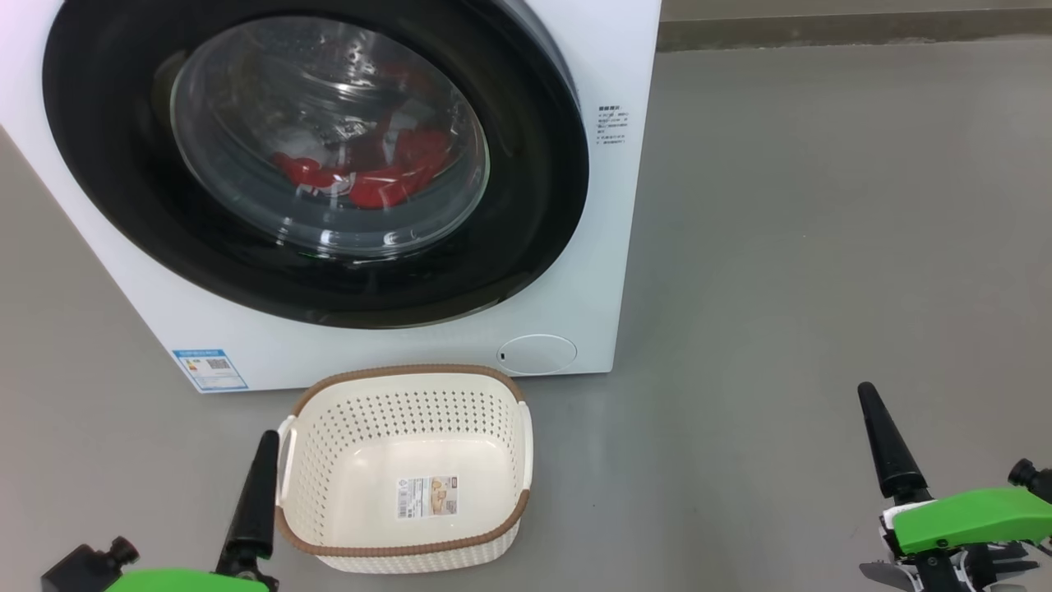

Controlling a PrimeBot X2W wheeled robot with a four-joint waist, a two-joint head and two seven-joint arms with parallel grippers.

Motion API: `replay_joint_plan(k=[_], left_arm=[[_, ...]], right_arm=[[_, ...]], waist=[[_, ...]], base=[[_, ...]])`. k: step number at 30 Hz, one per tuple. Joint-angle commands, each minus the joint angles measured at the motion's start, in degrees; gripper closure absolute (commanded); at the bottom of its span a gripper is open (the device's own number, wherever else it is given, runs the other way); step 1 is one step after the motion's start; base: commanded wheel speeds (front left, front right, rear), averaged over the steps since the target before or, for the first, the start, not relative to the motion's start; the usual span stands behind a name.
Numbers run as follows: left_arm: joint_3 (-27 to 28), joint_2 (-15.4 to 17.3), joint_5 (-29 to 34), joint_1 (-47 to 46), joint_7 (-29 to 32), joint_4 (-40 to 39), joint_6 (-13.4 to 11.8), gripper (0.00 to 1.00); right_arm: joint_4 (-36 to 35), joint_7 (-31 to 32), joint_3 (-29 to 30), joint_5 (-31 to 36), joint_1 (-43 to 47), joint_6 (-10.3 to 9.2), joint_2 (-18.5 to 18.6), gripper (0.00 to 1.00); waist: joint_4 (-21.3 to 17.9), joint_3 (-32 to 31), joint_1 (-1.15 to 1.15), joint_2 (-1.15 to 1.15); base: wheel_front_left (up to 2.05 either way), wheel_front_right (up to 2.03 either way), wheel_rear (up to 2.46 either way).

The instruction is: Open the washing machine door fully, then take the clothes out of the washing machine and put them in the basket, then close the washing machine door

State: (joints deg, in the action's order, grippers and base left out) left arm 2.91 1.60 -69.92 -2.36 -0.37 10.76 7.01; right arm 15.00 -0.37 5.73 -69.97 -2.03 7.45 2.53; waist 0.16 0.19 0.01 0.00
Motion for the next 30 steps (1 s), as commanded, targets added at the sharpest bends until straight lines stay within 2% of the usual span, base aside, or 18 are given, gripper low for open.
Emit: replay_joint_plan(k=[1, 11, 30], left_arm=[[0.44, 0.76, 2.31, -2.31, -0.66, -2.21, 0.19, 0.0], [-1.24, 1.06, 14.96, -1.68, -2.35, -3.6, 0.2, 0.0], [-4.53, 2.18, 29.75, -0.76, -5.38, -3.98, -1.4, 0.0]], right_arm=[[-1.91, -0.68, -0.69, 2.12, -2.6, 0.02, 1.1, 0.0], [-2.36, -2.37, -2.4, 13.03, -2.15, 0.02, 1.49, 0.0], [-0.47, -5.4, -4.02, 28.07, -1.75, 0.02, 1.3, 0.0]], waist=[[0.01, -0.03, -0.01, 0.0], [0.12, -0.28, -0.01, 0.0], [0.31, -0.56, -0.01, 0.0]], base=[[0.0, 0.0, 0.0], [0.0, 0.0, 0.0], [0.0, 0.0, 0.0]])
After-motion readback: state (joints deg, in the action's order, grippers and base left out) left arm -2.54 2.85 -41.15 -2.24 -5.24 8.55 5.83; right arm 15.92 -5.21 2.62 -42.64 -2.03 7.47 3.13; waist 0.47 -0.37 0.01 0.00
